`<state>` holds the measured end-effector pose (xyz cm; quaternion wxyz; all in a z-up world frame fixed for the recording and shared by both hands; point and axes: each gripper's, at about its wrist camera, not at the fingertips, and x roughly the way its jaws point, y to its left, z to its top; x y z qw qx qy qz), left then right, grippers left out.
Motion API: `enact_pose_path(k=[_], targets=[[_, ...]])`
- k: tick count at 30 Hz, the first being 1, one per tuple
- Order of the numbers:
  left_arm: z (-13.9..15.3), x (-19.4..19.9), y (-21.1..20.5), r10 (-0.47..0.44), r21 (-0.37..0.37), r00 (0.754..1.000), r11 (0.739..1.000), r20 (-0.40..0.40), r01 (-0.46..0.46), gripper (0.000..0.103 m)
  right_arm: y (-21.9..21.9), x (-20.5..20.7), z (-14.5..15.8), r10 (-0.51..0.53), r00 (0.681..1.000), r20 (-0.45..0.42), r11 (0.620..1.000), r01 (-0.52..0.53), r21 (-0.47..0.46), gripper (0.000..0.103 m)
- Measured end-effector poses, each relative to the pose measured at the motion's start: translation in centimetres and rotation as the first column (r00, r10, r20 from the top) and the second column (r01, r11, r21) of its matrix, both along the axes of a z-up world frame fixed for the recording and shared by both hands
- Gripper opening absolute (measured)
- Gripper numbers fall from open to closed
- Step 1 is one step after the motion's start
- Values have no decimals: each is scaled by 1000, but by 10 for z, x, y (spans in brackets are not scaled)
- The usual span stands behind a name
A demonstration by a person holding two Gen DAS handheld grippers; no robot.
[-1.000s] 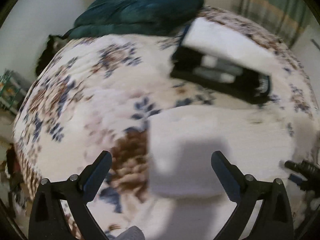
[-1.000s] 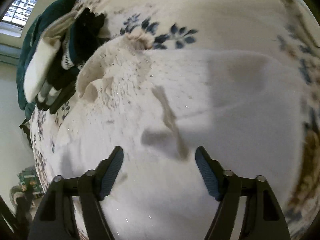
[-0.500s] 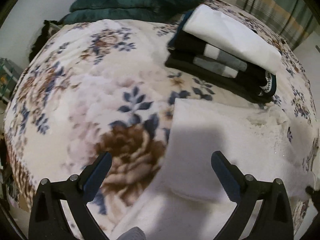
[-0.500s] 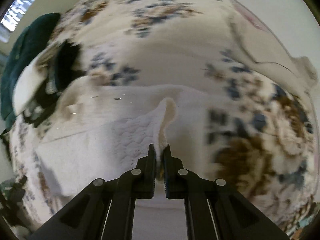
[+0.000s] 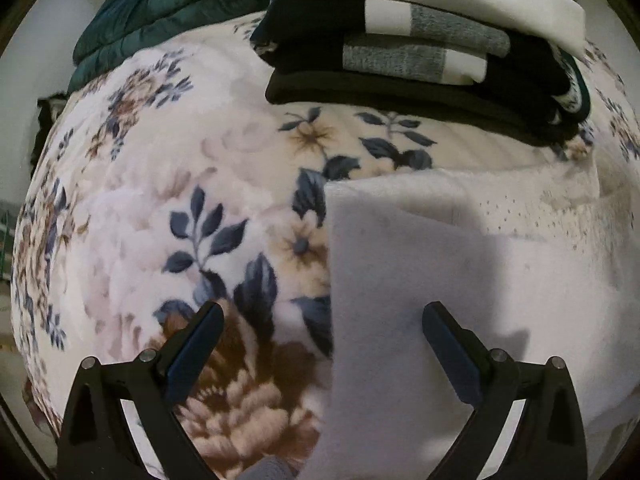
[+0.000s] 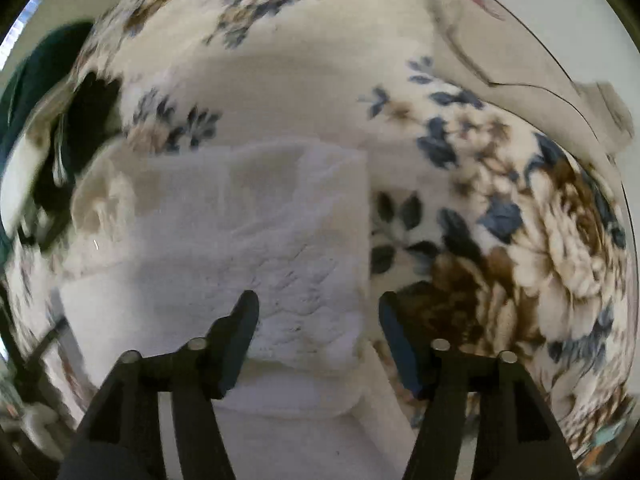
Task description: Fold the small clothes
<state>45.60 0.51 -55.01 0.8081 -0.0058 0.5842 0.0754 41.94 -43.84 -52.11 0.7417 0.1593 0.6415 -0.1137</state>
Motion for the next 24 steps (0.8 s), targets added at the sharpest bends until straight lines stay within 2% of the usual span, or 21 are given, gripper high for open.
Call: enact_pose_path(k=[3, 6, 9, 12, 15, 18, 19, 22, 24], targets=[[9, -10, 0, -11, 2, 1000, 1000, 3, 11, 102, 8, 2, -22, 44, 994, -103, 999, -45, -4, 65], [31, -25, -11, -33, 9, 999, 999, 34, 32, 102, 0, -9, 1, 46, 997, -57, 999, -45, 14, 65], [60, -52, -40, -81, 0, 994, 997, 67, 81, 102, -19, -32, 31, 41, 999, -22, 997, -40, 64, 65], [79, -90, -89, -135, -68, 990, 988, 45, 138, 102, -46, -69, 56, 67, 997, -25, 994, -65, 92, 65], [84, -138, -155, -204, -168, 978, 966, -39, 195, 102, -89, -109, 74, 94, 994, -54, 992, -89, 90, 65], [75, -198, -237, -281, -269, 952, 932, -120, 241, 102, -139, -138, 79, 94, 991, -91, 992, -85, 97, 65], [66, -224, -272, -318, -301, 935, 917, -155, 262, 102, -158, -145, 79, 88, 991, -101, 992, -78, 97, 65], [34, -277, -343, -387, -357, 886, 889, -256, 286, 101, -197, -151, 72, 67, 991, -115, 994, -57, 90, 65], [8, -309, -381, -410, -367, 855, 884, -317, 288, 101, -218, -147, 63, 54, 992, -118, 992, -40, 117, 65]])
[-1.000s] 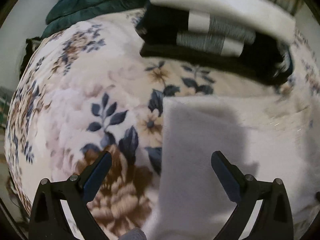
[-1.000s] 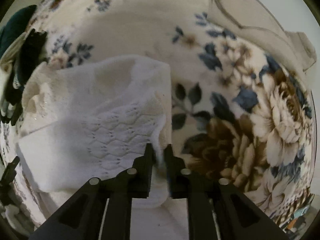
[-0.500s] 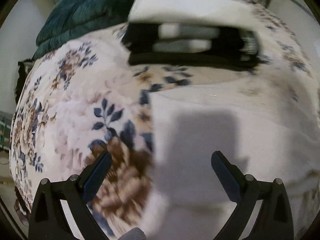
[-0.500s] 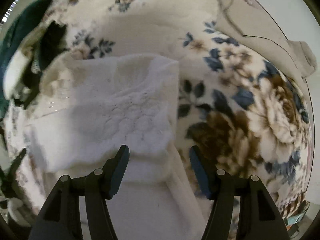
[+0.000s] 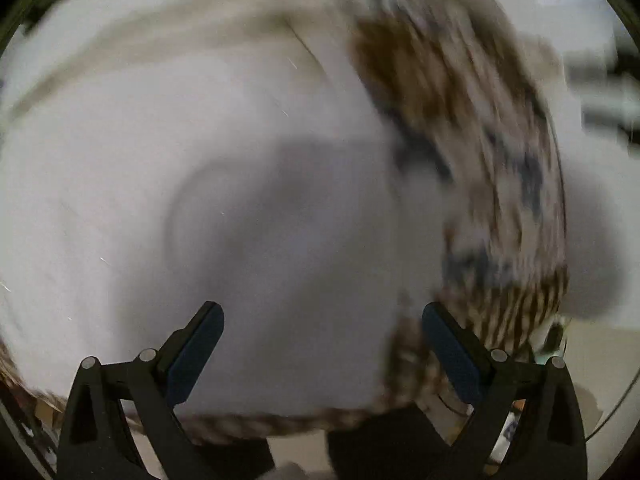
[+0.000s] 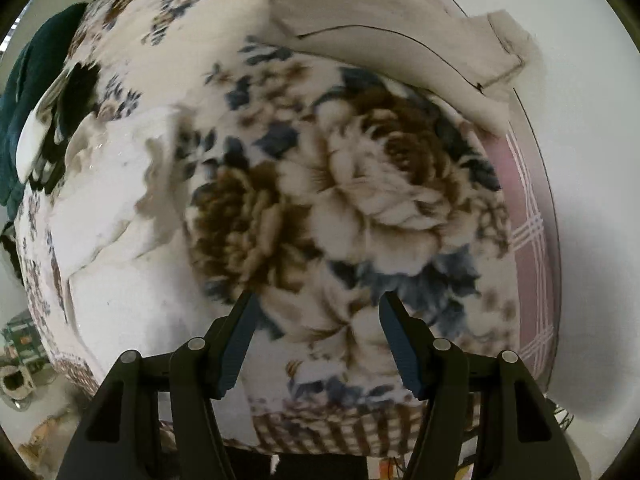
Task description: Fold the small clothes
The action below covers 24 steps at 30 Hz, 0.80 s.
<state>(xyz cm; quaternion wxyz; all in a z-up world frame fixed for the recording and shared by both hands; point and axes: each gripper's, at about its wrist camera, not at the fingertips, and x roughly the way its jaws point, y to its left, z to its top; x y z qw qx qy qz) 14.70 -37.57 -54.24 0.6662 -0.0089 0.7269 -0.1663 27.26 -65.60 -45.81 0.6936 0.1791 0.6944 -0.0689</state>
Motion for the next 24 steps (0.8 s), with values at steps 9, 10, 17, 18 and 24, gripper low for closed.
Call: enact_pose_path(k=[9, 10, 17, 18, 24], targets=[[-23, -19, -21, 20, 90, 998, 996, 66, -25, 7, 27, 95, -51, 86, 994, 60, 966, -98, 238, 65], [-15, -17, -14, 33, 81, 996, 996, 84, -40, 7, 33, 109, -56, 95, 993, 69, 960, -109, 258, 65], [52, -21, 30, 150, 14, 971, 988, 184, -155, 6, 56, 200, -117, -5, 1000, 28, 897, -8, 443, 54], [59, -22, 38, 173, 6, 967, 984, 187, -178, 6, 59, 206, -124, -13, 1000, 7, 886, 8, 463, 52], [80, -32, 83, 279, -30, 937, 960, 211, -279, 6, 93, 218, -125, -8, 1000, 4, 892, 6, 452, 0]])
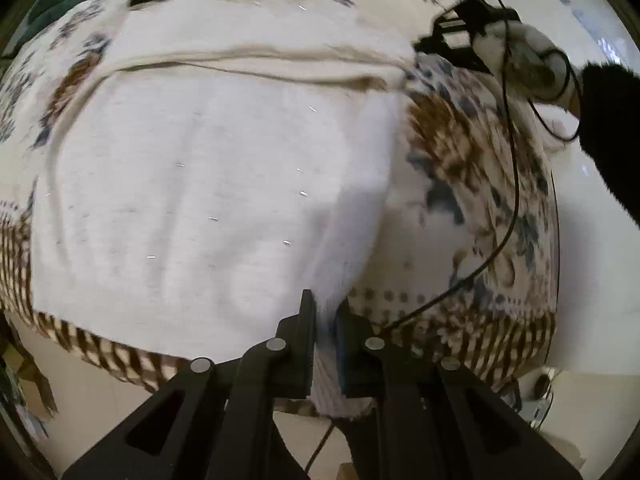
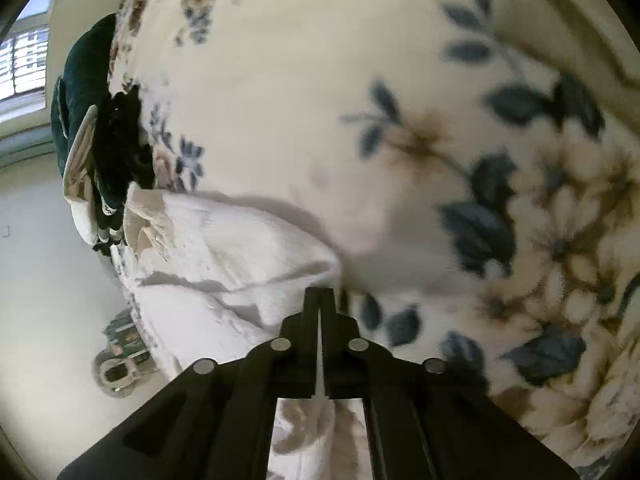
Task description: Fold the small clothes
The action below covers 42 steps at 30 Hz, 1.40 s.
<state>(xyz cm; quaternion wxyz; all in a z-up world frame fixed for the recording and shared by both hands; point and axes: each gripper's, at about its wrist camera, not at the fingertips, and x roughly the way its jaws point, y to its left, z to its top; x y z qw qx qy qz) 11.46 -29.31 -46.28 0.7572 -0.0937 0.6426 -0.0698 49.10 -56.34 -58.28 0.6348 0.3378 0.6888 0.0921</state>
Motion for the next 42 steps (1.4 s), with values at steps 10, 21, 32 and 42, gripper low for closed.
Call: enact_pose_path(k=[10, 21, 32, 42], targets=[[13, -5, 76, 133, -64, 989, 990, 67, -128, 6, 48, 20, 88, 109, 994, 23, 979, -103, -174, 23], [-8, -2, 110, 158, -140, 985, 979, 62, -149, 6, 4, -19, -5, -206, 974, -99, 976, 197, -91, 8], [31, -19, 188, 283, -173, 954, 949, 101, -264, 6, 139, 25, 142, 37, 992, 117, 976, -11, -217, 6], [-6, -32, 301, 448, -217, 893, 875, 27, -433, 6, 410, 71, 131, 362, 927, 102, 871, -297, -391, 6]])
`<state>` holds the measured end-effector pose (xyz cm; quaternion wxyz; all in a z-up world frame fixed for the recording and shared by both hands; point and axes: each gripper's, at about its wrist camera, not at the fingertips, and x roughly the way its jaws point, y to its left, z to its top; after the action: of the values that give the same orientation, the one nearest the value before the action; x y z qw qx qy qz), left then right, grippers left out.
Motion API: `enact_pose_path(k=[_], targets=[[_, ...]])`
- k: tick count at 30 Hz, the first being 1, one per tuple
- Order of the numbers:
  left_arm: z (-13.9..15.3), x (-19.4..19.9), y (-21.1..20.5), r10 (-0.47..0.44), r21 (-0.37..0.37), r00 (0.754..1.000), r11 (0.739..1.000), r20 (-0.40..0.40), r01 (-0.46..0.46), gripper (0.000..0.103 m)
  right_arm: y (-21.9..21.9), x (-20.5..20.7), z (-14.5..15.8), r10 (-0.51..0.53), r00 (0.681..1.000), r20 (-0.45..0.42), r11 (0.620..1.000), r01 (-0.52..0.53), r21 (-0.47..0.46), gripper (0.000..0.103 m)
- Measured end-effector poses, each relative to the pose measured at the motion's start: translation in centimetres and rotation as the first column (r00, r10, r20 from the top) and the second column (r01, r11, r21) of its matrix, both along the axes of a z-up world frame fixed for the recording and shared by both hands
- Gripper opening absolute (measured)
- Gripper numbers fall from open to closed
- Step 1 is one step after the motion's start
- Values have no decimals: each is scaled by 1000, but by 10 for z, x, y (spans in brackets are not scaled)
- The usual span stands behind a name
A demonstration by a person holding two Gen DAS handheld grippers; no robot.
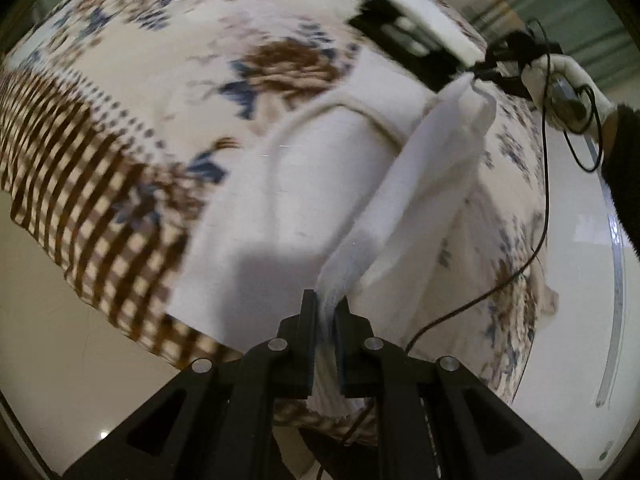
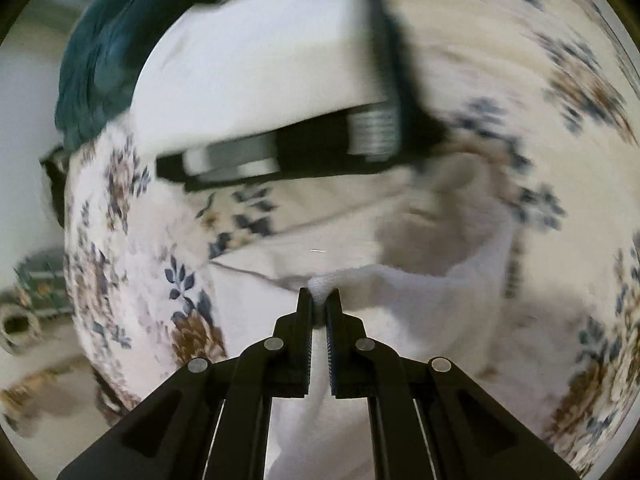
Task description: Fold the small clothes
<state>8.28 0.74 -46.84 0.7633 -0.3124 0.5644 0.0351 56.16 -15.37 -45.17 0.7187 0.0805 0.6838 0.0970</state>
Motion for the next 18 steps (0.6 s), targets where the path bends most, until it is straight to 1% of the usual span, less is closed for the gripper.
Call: enact_pose_path(k=[2, 4, 6, 9, 11, 12, 13, 14, 15, 16, 17, 18], targets=[[-16, -2, 22, 33, -23, 999, 999, -22, -34, 6, 48, 1, -14, 51, 999, 3, 997, -51, -52, 6], [-32, -5, 41, 63, -46, 997, 997, -41, -65, 6, 87, 1, -29, 101, 995, 3, 990, -100, -99, 6], [-50, -7, 58, 77, -70, 995, 994, -64, -81, 6, 114, -1, -45, 142, 990, -2, 978, -140, -154, 6], [-78, -8, 70, 58, -108, 994, 992, -98, -69, 6, 139, -2, -73, 153, 988, -27, 964, -155, -215, 6], [-97, -4, 74, 27, -152, 992, 987, -122, -46, 10, 147, -4, -87, 163, 986, -41, 957, -168, -236, 7], [-105, -3, 77, 20, -179, 991, 983, -130, -43, 10, 146, -6, -89, 163, 986, -43, 958, -168, -234, 9], [-109, -3, 81, 9, -196, 990, 980, -139, -36, 17, 143, -9, -90, 156, 986, -51, 963, -163, -214, 11], [-110, -3, 85, 3, -207, 990, 978, -144, -33, 23, 137, -14, -89, 148, 987, -68, 973, -157, -171, 16], [-109, -3, 89, 0, -222, 990, 974, -139, -31, 34, 129, -22, -87, 143, 985, -98, 979, -155, -133, 22], [-107, -4, 93, 0, -236, 992, 971, -124, -30, 43, 117, -34, -81, 140, 983, -121, 984, -152, -97, 40], [-102, -4, 99, 2, -240, 994, 970, -112, -29, 47, 107, -44, -75, 139, 983, -120, 986, -148, -72, 50], [-99, -4, 102, -2, -242, 995, 970, -103, -23, 51, 92, -61, -63, 139, 984, -109, 988, -145, -48, 50]])
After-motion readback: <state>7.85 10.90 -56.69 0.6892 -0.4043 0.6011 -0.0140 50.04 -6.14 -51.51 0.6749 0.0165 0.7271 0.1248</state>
